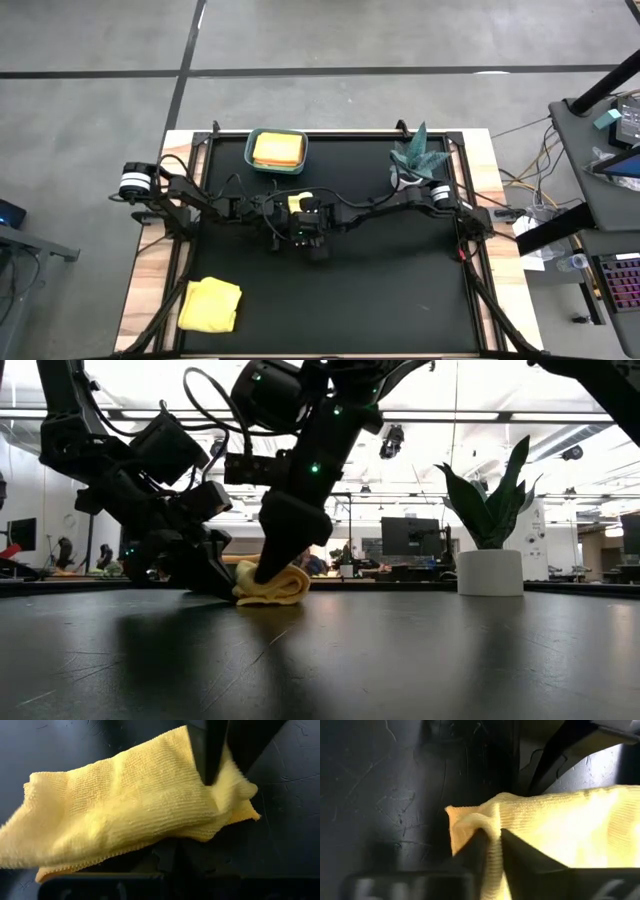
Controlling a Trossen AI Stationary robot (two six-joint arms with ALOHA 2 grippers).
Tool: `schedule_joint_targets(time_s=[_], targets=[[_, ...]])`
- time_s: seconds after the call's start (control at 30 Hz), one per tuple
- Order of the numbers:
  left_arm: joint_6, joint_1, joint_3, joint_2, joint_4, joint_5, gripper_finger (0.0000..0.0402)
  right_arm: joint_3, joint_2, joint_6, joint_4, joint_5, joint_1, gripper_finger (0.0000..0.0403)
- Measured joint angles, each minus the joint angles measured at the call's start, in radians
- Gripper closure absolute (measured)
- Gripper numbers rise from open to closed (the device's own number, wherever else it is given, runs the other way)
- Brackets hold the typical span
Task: Fold microfiber towels
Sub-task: Fold the right yellow microfiber cloth
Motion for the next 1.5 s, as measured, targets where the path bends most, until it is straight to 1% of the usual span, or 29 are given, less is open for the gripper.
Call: schedule_joint_targets(time_s=[0.07,0.17,0.47,0.57,0.73,0.77,1.0,1.13,1.3,1.4,1.5], targets=[[0.000,0.000,0.000,0.000,0.000,0.000,0.0401,0.000,0.000,-0.009,-0.002,0.000,0.000,0.0379],[0.000,0.000,0.000,0.000,0.001,0.000,0.0401,0.001,-0.004,-0.008,0.018,0.000,0.000,0.0389],[0.000,0.000,-0.001,0.000,0.003,-0.001,0.0401,0.003,-0.025,0.050,0.099,-0.003,-0.003,0.0394],[0.000,0.000,-0.001,0.000,0.003,-0.002,0.0401,0.003,-0.025,0.064,0.112,-0.020,-0.003,0.0394],[-0.016,0.000,-0.001,0.000,0.003,-0.001,0.0401,0.000,0.001,0.089,0.173,-0.110,-0.005,0.0394],[-0.023,0.000,-0.001,0.000,0.003,-0.002,0.0401,0.001,0.011,0.089,0.197,-0.114,-0.005,0.0394],[-0.064,-0.001,0.001,-0.004,-0.021,0.019,0.0402,0.000,0.061,0.127,0.212,-0.114,-0.017,0.0394],[-0.103,-0.001,0.007,-0.037,-0.094,0.025,0.0402,0.000,0.062,0.153,0.212,-0.116,-0.023,0.0394],[-0.103,-0.002,0.000,-0.129,-0.206,0.034,0.0402,0.000,0.062,0.160,0.218,-0.117,-0.025,0.0390],[-0.102,-0.002,0.000,-0.207,-0.282,0.034,0.0402,0.000,0.061,0.176,0.223,-0.137,-0.027,0.0371],[-0.102,-0.001,-0.001,-0.281,-0.352,0.033,0.0402,0.000,0.060,0.186,0.227,-0.142,-0.031,0.0340]])
